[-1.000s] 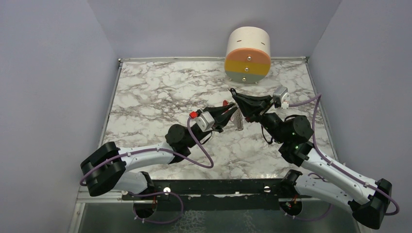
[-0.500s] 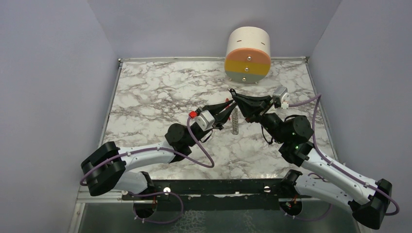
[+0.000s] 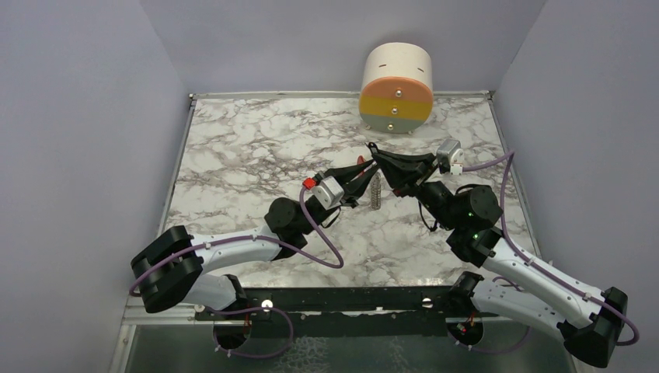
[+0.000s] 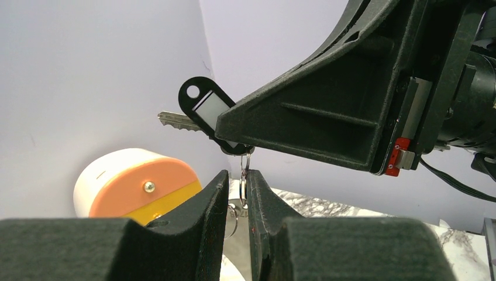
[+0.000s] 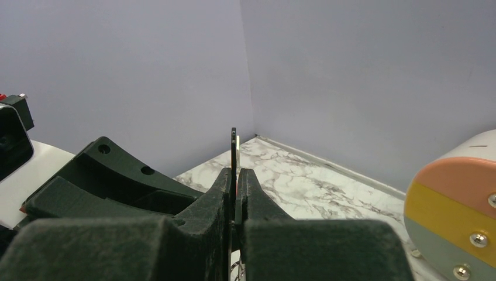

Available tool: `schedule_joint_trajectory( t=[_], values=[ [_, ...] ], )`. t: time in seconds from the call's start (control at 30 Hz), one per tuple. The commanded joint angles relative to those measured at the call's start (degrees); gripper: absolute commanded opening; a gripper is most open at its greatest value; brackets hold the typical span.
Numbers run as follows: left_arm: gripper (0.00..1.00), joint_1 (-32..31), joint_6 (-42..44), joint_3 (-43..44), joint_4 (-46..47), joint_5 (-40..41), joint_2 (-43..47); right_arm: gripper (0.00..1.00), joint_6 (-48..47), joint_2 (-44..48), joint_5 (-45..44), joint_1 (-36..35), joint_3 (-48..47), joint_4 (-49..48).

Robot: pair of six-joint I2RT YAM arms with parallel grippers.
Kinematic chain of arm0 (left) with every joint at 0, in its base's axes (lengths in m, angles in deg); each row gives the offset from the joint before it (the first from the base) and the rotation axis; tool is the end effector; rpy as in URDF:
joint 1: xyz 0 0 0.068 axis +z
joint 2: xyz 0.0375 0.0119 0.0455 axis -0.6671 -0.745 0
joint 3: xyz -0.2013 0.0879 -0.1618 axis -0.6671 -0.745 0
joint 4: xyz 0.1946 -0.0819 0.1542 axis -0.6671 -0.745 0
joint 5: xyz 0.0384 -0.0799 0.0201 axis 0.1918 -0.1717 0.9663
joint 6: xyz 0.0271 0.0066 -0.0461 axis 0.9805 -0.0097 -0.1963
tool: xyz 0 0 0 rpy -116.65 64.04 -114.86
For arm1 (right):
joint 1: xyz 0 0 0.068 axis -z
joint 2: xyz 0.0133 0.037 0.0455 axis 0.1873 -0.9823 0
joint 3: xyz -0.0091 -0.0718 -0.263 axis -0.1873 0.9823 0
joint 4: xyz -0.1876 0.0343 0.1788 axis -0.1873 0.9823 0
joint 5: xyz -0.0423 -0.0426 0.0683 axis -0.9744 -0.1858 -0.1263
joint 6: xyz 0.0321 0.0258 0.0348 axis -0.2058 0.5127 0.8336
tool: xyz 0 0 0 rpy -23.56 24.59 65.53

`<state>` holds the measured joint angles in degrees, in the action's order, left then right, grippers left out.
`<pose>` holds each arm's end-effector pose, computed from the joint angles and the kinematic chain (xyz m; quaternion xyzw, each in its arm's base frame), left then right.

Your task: Remove the keys from the keyring

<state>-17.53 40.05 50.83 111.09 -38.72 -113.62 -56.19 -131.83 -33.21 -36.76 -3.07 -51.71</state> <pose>0.1410 -0.2363 0.3227 0.2486 0.4040 -0.3843 0.7920 0.1302 0.1419 0.3702 -0.2009 0.5357 0.3671 0.7334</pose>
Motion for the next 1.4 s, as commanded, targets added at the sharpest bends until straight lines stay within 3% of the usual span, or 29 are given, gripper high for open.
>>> schedule_joint_trajectory(
  t=[0.0, 0.1, 0.33, 0.47, 0.67, 1.13, 1.37],
  values=[
    [0.21, -0.3, -0.36, 0.09, 2.16, 0.21, 0.13, 0.01, -0.26, 1.07, 0.75, 0.0, -1.78, -1.33],
    [0.22, -0.28, -0.16, -0.26, 1.85, 0.48, 0.46, 0.01, -0.35, 1.0, 0.65, 0.0, -1.76, -1.35],
    [0.44, -0.3, -0.02, -1.09, 0.56, 0.38, 1.7, 0.01, -0.45, 1.0, 0.4, 0.0, -1.79, -1.48],
    [0.44, -0.3, 0.0, -1.3, 0.27, 0.56, 1.76, 0.01, -0.36, 0.86, 0.69, 0.0, -1.94, -1.48],
    [0.3, -0.3, 0.22, -1.38, 0.24, 0.54, 1.84, 0.01, -0.31, 0.78, 0.81, 0.0, -2.1, -1.4],
    [0.21, -0.3, 0.42, 0.06, 0.31, -1.58, 0.27, 0.01, -0.09, 0.67, 1.03, 0.02, -2.06, -1.15],
    [0.01, -0.3, 1.1, 0.98, -0.72, -4.18, -0.16, 0.01, -0.18, 0.57, 1.02, 0.0, -2.08, -0.95]
  ],
)
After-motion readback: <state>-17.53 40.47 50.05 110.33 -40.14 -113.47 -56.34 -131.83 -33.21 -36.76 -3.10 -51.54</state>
